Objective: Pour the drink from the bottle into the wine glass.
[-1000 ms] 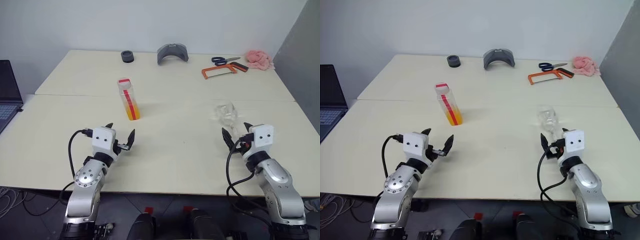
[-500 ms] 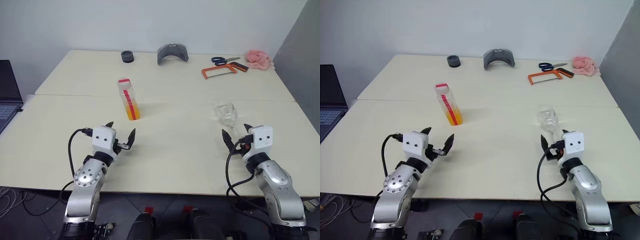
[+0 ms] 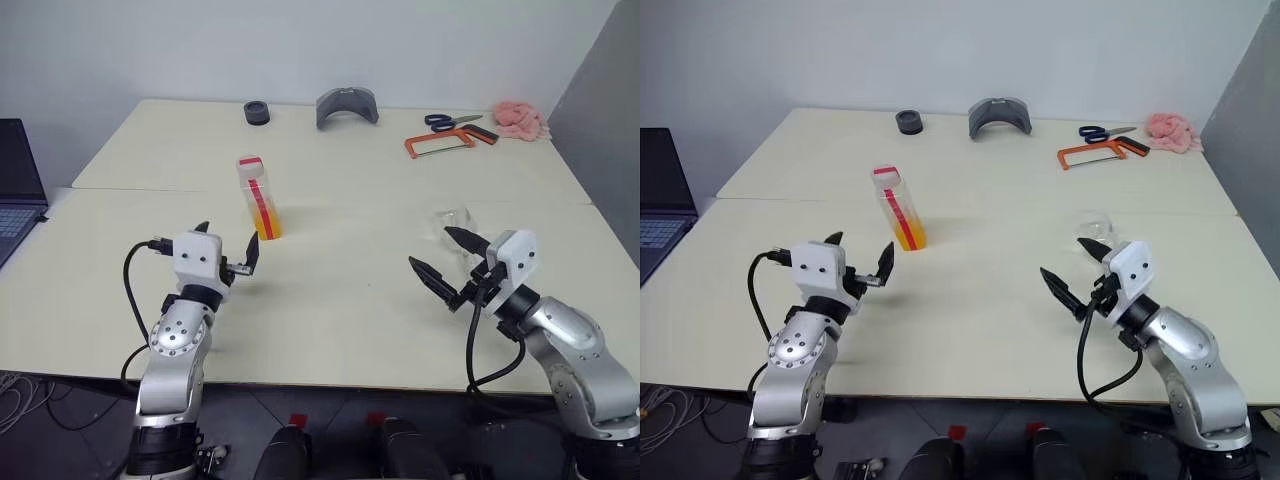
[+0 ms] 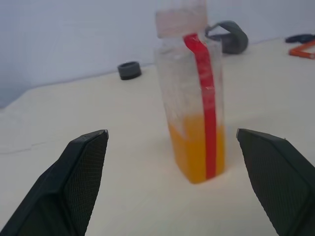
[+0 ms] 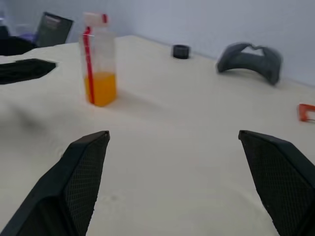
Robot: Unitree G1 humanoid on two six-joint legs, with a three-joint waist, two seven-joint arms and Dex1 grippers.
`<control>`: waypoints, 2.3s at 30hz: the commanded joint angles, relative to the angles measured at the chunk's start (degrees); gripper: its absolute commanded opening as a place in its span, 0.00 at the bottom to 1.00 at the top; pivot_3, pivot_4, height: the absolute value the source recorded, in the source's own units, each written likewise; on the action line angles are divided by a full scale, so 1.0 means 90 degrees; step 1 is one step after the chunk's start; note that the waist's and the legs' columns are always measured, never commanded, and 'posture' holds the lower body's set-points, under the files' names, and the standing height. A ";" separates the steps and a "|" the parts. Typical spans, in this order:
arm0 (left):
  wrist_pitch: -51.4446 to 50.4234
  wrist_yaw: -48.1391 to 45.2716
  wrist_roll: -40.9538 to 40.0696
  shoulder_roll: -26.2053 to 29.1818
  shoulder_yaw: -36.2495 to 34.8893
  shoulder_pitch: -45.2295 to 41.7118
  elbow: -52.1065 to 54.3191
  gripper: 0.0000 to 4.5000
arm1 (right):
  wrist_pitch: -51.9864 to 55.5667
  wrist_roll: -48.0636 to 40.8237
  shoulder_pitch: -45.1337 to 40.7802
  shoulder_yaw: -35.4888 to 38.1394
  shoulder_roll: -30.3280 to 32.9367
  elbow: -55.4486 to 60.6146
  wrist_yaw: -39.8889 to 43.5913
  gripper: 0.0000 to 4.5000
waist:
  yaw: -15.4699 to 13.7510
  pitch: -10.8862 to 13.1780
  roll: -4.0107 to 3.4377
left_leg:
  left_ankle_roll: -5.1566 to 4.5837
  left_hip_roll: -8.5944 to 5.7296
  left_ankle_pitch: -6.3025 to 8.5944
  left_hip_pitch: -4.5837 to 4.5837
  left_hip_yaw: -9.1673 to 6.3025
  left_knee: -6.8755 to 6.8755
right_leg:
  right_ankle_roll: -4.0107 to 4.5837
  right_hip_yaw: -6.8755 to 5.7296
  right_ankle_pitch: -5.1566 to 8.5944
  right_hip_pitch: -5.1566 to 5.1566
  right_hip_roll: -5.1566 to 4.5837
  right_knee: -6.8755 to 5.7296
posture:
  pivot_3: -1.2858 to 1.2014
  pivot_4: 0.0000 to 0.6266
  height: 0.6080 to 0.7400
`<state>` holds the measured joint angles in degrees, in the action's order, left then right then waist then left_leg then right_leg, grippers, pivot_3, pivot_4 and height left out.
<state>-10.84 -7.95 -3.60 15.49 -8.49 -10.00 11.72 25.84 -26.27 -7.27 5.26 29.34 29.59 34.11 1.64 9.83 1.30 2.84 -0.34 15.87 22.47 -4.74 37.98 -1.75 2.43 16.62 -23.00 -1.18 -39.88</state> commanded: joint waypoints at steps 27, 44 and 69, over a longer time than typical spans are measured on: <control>0.0547 0.1154 0.0747 -0.0689 0.0428 -0.2030 -0.1968 1.00 | 0.0740 -0.0750 -0.0851 -0.0306 0.0558 0.0219 0.0838 1.00 | -0.0003 0.0002 0.0005 | 0.0001 -0.0004 0.0000 0.0004 0.0001 0.0001 | 0.0000 -0.0002 0.0000 -0.0001 -0.0001 0.0003 | 0.52 0.24 1.00; 0.0447 0.1863 0.0706 -0.0982 0.0260 -0.2953 -0.2967 1.00 | 0.1045 -0.0846 -0.1351 -0.0436 0.0589 0.0128 0.0883 1.00 | -0.0005 0.0003 0.0006 | 0.0001 -0.0005 -0.0001 0.0013 -0.0001 0.0005 | 0.0000 -0.0005 -0.0001 -0.0007 -0.0002 0.0001 | 0.52 0.24 1.00; 0.0393 0.2255 0.0720 -0.0887 0.0167 -0.4015 -0.4305 1.00 | 0.1041 -0.0828 -0.1337 -0.0404 0.0545 0.0069 0.0934 1.00 | -0.0004 0.0006 0.0011 | 0.0004 -0.0008 -0.0002 0.0023 -0.0003 0.0007 | -0.0001 -0.0007 -0.0001 -0.0016 -0.0004 0.0002 | 0.52 0.24 1.00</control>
<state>-7.50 12.32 2.46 6.85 -7.07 -44.36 -27.71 35.97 -32.84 -18.75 0.80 34.24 29.02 42.40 1.60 9.88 1.41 2.88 -0.42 15.85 22.68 -4.76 38.04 -1.75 2.37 16.62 -23.15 -1.21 -39.86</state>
